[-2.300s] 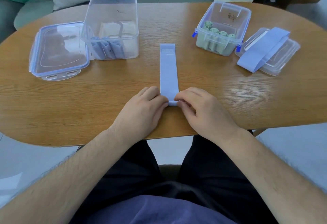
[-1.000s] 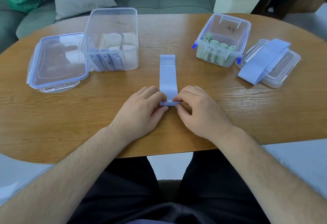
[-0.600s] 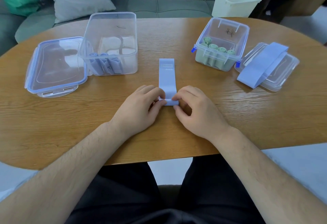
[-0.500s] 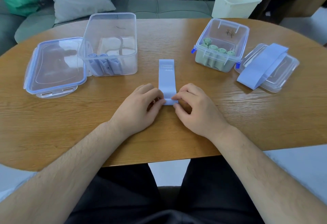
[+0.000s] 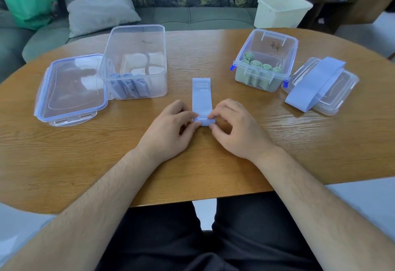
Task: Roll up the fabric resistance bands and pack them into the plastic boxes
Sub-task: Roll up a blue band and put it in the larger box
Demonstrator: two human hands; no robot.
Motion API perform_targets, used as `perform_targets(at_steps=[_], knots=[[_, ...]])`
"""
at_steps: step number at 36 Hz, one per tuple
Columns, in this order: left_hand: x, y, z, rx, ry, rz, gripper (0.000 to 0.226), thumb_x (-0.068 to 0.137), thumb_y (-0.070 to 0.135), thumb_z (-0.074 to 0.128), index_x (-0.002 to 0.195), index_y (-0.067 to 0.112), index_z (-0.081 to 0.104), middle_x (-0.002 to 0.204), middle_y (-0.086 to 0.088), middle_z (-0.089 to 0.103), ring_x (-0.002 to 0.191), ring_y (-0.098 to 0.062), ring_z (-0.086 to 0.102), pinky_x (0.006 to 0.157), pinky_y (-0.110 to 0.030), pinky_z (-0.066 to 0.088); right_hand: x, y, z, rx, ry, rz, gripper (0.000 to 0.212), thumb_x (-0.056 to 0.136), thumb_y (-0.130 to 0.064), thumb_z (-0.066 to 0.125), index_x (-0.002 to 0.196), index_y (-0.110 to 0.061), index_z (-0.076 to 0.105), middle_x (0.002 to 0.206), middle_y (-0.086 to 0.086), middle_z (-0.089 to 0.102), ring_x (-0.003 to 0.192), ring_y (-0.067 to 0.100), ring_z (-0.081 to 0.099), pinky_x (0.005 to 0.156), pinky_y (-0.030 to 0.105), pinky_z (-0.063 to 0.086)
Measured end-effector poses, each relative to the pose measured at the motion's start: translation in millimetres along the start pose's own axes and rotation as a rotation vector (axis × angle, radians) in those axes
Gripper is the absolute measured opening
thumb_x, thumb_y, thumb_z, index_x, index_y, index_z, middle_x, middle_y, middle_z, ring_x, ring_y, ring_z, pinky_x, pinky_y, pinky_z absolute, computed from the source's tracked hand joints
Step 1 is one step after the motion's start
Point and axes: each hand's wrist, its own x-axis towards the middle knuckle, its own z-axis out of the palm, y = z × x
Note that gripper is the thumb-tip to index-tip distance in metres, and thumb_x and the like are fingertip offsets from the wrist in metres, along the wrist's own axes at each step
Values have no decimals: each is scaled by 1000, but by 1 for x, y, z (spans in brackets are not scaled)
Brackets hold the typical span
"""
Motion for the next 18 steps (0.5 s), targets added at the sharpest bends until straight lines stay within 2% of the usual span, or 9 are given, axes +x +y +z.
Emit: perform_targets(at_steps=[2, 5, 9, 11, 18], knots=[[0, 2, -2, -13, -12, -6, 23, 95, 26, 67, 115, 15, 67, 100, 6, 52, 80, -5, 50, 78, -19, 44, 1, 1, 0, 6, -12, 18, 13, 88, -14, 70, 101, -17, 70, 101, -9, 57, 99, 5, 51, 88, 20, 45], [2, 2, -3, -16, -35, -19, 16, 91, 27, 71, 103, 19, 64, 97, 8, 51, 79, -6, 51, 74, -19, 44, 2, 2, 0, 5, -23, 30, 14, 91, -17, 68, 104, -17, 71, 101, -10, 57, 98, 5, 51, 87, 20, 45], [8, 0, -2, -45, -18, -50, 13, 91, 24, 71, 100, 16, 66, 95, 10, 50, 75, -5, 51, 70, -14, 42, 2, 3, 2, 11, -8, 42, 19, 93, -16, 66, 110, -12, 73, 102, -7, 57, 97, 8, 52, 85, 22, 48], [10, -1, 0, -48, -8, -57, 12, 92, 24, 70, 99, 14, 68, 95, 9, 51, 74, -6, 51, 69, -17, 43, 2, 3, 1, 19, -14, 36, 22, 92, -16, 66, 114, -13, 70, 106, -8, 56, 99, 8, 53, 86, 25, 50], [19, -8, 5, -37, 35, -47, 15, 97, 24, 66, 99, 12, 75, 95, 4, 55, 76, -11, 53, 71, -29, 49, 11, 8, 1, 45, 7, 32, 15, 88, -14, 69, 101, -19, 67, 103, -11, 56, 95, 9, 54, 85, 32, 51]])
